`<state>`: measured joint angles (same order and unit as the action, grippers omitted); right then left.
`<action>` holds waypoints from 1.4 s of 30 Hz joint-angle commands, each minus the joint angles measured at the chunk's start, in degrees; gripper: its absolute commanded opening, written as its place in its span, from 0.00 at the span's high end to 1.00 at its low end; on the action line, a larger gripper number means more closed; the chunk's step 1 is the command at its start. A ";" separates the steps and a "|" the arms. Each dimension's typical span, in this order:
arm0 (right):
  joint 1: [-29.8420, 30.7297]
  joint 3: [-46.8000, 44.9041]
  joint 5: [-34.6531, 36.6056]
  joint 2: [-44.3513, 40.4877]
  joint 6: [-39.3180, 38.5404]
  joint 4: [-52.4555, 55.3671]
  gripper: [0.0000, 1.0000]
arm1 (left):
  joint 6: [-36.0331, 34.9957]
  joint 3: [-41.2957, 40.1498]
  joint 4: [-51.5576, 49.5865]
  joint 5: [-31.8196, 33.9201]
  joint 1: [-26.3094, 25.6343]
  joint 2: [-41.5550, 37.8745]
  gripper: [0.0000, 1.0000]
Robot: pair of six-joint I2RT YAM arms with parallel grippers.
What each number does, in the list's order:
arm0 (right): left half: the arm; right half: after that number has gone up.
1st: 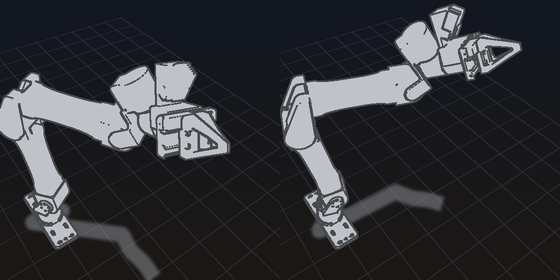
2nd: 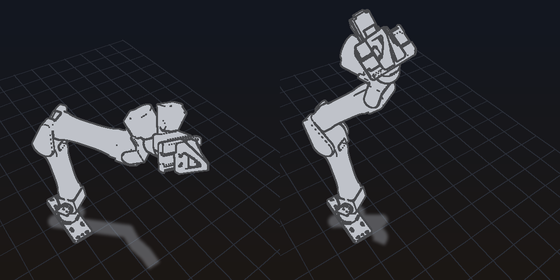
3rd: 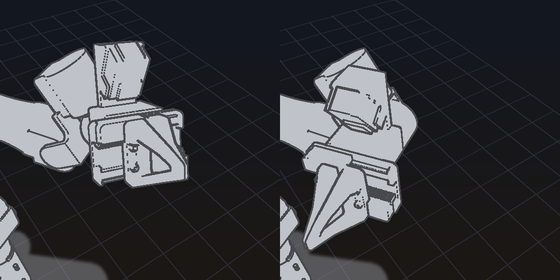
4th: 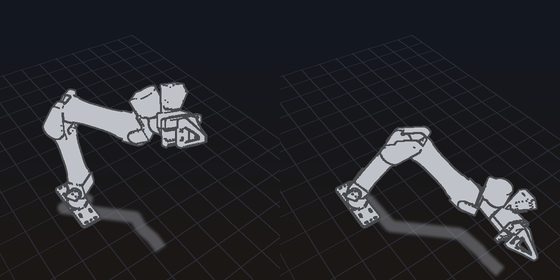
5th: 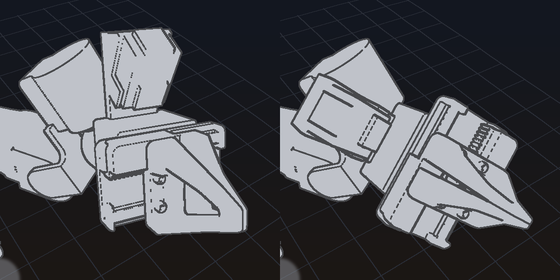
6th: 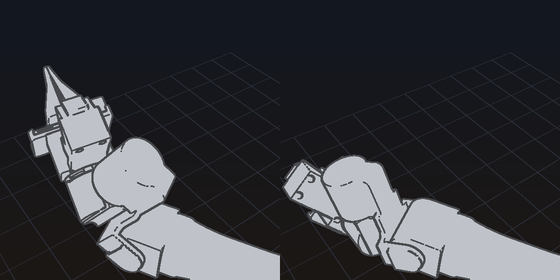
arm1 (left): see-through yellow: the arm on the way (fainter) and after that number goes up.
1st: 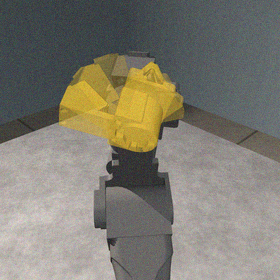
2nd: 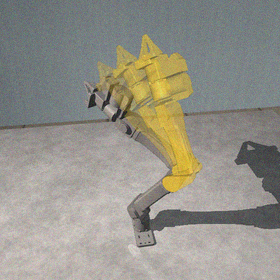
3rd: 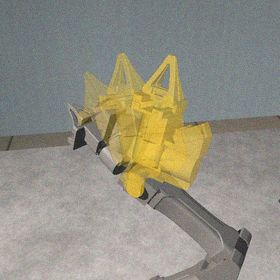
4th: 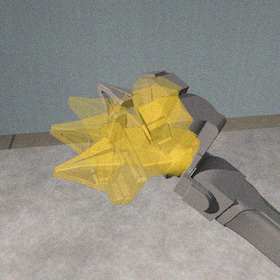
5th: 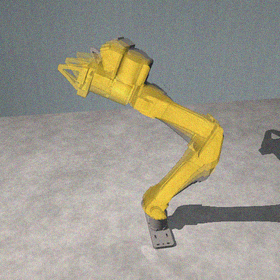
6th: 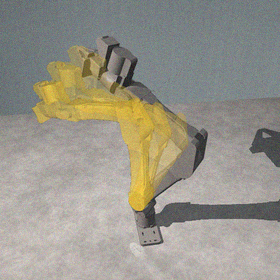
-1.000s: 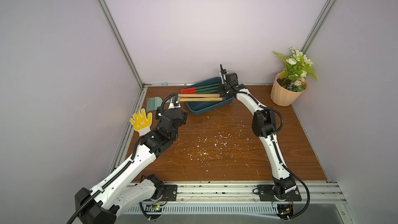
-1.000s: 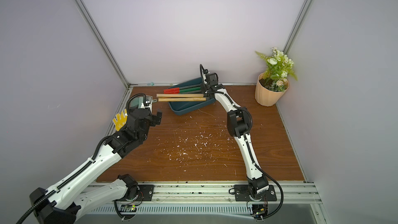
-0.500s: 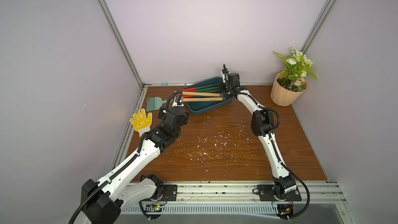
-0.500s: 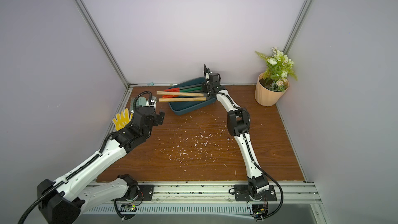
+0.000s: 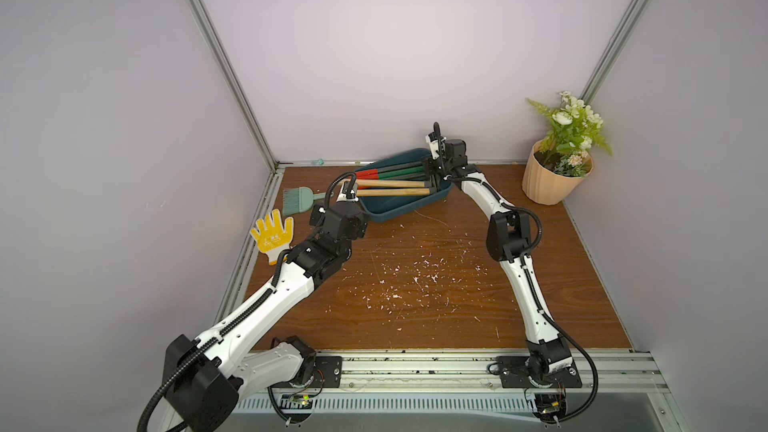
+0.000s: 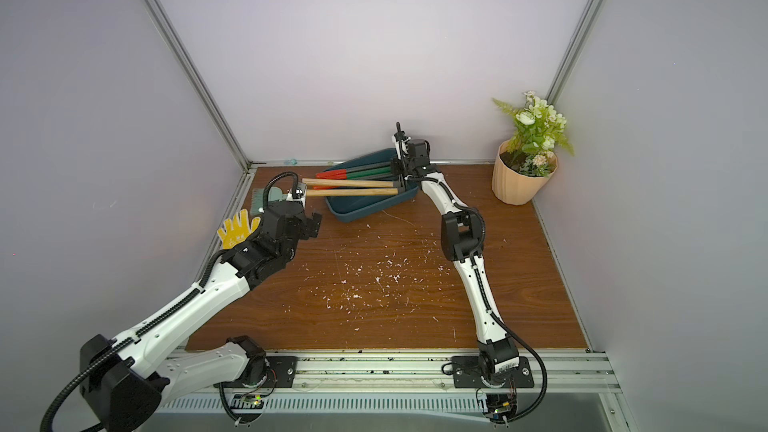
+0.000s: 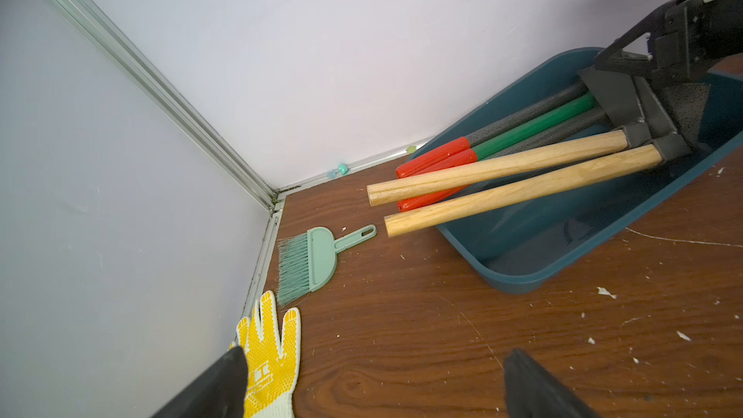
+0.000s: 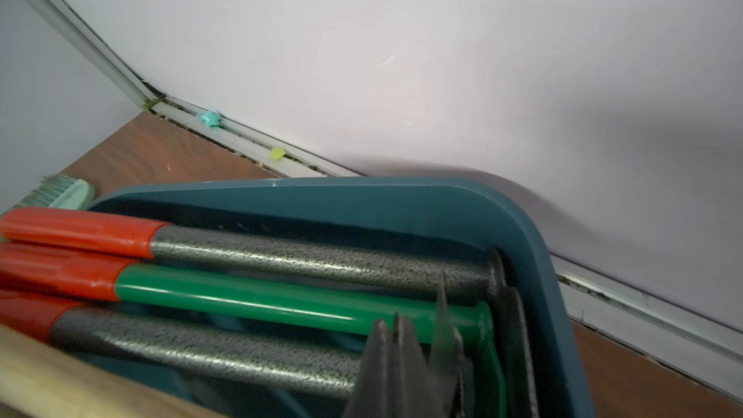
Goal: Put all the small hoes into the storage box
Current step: Adjust the hoe in the storage box.
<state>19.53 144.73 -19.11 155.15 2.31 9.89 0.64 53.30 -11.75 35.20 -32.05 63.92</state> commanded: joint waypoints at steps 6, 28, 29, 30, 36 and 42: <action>4.79 0.47 -5.24 -2.53 -4.92 2.19 1.00 | 2.42 -0.01 1.27 -2.62 2.54 -1.49 0.00; 6.01 -6.22 -5.50 -1.57 -11.74 9.63 1.00 | 2.69 0.01 1.11 -3.14 3.45 -1.88 0.00; 6.11 -8.11 -5.79 -2.78 -12.19 9.08 1.00 | 2.70 -0.04 1.20 -3.44 3.49 -1.74 0.00; 6.21 -9.60 -5.85 -3.69 -12.48 8.85 1.00 | 2.91 -0.01 1.28 -3.62 3.56 -1.63 0.00; 6.66 -16.22 -3.06 -8.86 -13.01 7.16 1.00 | 3.39 -0.34 1.88 -4.44 3.50 -2.03 0.00; 6.19 -16.59 -1.18 -12.88 -10.54 0.20 0.92 | 4.46 -1.79 5.48 -3.50 3.68 -2.32 0.00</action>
<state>25.26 125.23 -21.69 145.18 -8.56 12.19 2.83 52.64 -9.69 31.11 -29.21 62.30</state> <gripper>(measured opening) 0.067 0.997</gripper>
